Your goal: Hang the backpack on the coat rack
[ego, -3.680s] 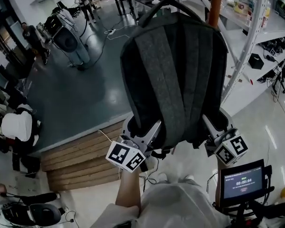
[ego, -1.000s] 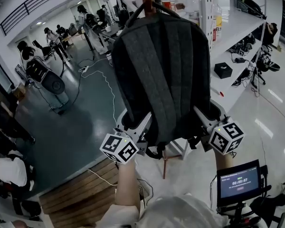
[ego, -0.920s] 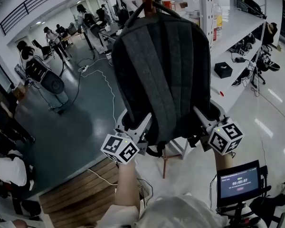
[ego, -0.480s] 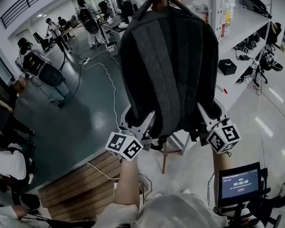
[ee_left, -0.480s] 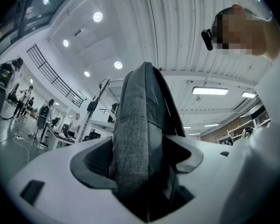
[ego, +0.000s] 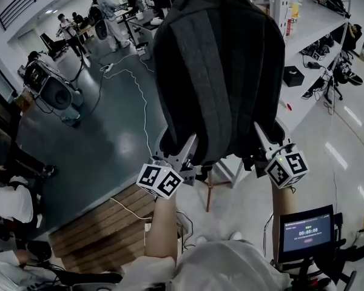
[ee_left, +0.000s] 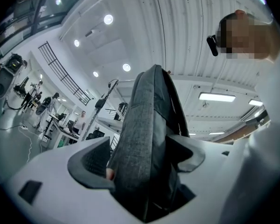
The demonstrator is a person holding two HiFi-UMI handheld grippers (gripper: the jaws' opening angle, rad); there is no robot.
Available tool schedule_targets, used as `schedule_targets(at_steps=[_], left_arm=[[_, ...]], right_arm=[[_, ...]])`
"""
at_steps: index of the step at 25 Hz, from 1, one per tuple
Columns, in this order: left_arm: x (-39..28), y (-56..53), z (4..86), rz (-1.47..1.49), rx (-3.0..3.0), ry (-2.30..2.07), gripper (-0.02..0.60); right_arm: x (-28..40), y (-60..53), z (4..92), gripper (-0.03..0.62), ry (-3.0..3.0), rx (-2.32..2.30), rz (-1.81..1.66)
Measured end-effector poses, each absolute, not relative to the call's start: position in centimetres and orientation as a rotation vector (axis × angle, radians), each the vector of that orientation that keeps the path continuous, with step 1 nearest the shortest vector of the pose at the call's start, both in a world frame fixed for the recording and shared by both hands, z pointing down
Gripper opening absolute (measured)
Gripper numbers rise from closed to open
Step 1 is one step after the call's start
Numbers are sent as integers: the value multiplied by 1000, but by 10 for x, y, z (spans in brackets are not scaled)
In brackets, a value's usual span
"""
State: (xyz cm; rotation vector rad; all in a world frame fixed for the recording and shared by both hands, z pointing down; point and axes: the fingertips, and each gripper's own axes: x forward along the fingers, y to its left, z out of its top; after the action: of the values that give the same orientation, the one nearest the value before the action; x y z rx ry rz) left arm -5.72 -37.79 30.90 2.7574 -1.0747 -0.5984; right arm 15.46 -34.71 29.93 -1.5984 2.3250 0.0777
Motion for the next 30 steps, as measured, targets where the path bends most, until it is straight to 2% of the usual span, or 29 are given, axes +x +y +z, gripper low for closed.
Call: schedule_targets(at_steps=[10,14,17,26,30], left_arm=[[-85,-343,326,-449,2681,-1421,357],[-93,-324,330,-378,2702,-1517,297],[-102,-326,330,-384,2651,-1565,199],[-107,-308,327,-278,2709,-1591,190],[-95,-301,323,-376,2728,-1522,90]], right_arm=[[151,-357,311,222,2314,-1566,-12],[146,-354,315,224,2312,-1499,-52],[144,-354,312,224,2336,-1443,-49],[159,-293,266,224,2149,-1382,189],[167,-276,257,224,2156,-1374,250]])
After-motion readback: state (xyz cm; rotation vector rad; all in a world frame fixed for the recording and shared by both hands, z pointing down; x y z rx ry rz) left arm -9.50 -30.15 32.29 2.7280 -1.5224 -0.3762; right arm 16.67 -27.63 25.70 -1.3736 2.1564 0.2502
